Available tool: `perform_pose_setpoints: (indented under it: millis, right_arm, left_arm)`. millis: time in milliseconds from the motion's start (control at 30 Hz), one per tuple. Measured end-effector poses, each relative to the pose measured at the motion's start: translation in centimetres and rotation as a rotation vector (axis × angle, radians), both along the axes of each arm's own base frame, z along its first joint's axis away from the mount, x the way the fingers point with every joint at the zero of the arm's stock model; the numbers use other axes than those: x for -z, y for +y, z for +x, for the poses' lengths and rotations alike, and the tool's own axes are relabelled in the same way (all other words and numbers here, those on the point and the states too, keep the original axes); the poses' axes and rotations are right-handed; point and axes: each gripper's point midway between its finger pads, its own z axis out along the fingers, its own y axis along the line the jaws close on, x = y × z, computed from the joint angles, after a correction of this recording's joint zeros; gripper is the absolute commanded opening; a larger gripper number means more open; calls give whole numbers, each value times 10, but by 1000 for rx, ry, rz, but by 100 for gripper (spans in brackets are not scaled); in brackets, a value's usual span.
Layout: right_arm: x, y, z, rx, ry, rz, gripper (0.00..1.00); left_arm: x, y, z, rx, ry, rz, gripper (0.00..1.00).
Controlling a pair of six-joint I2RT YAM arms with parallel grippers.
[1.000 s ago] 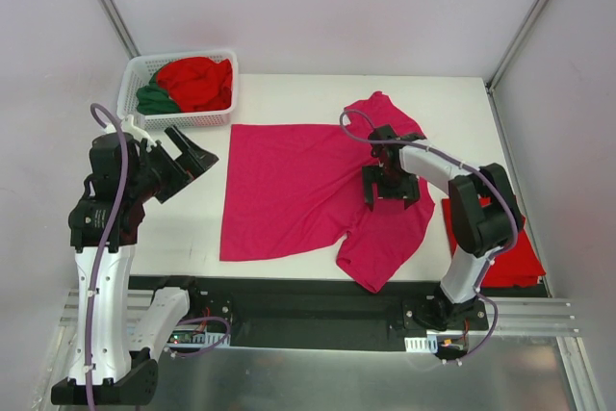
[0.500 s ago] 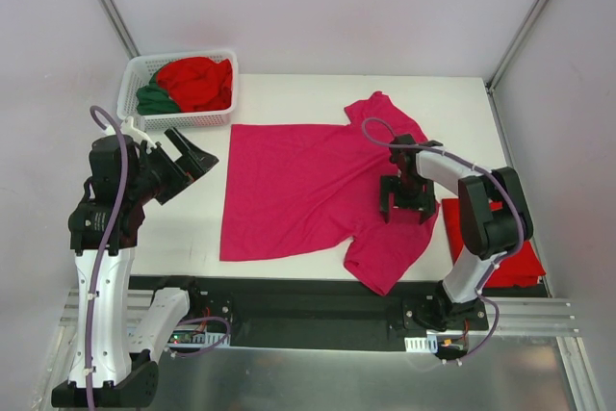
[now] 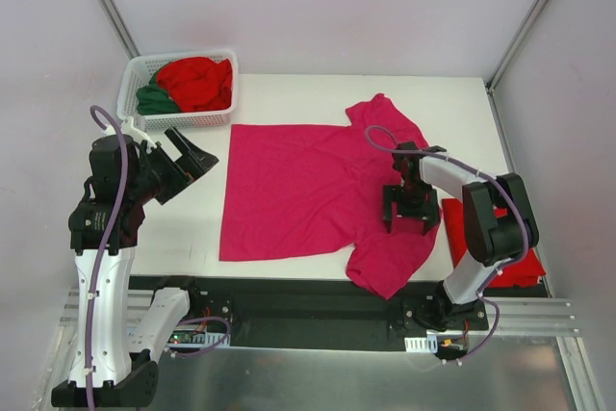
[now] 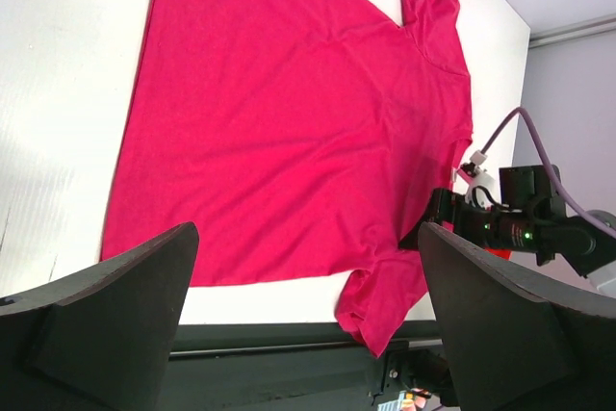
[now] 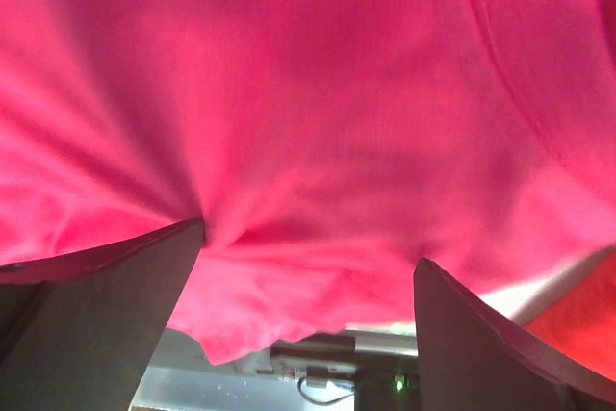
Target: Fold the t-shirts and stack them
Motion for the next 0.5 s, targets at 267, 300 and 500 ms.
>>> perform_pose_setpoints:
  millis: [267, 300, 500]
  right_arm:
    - [-74, 12, 47, -10, -244, 63, 96]
    - [-85, 15, 60, -13, -285, 73, 96]
    - [-106, 37, 157, -48, -433, 117, 96]
  left_arm:
    - [0, 0, 0, -1, 0, -2, 99]
    - [0, 0, 0, -1, 0, -2, 99]
    - [0, 0, 0, 1, 3, -3, 99]
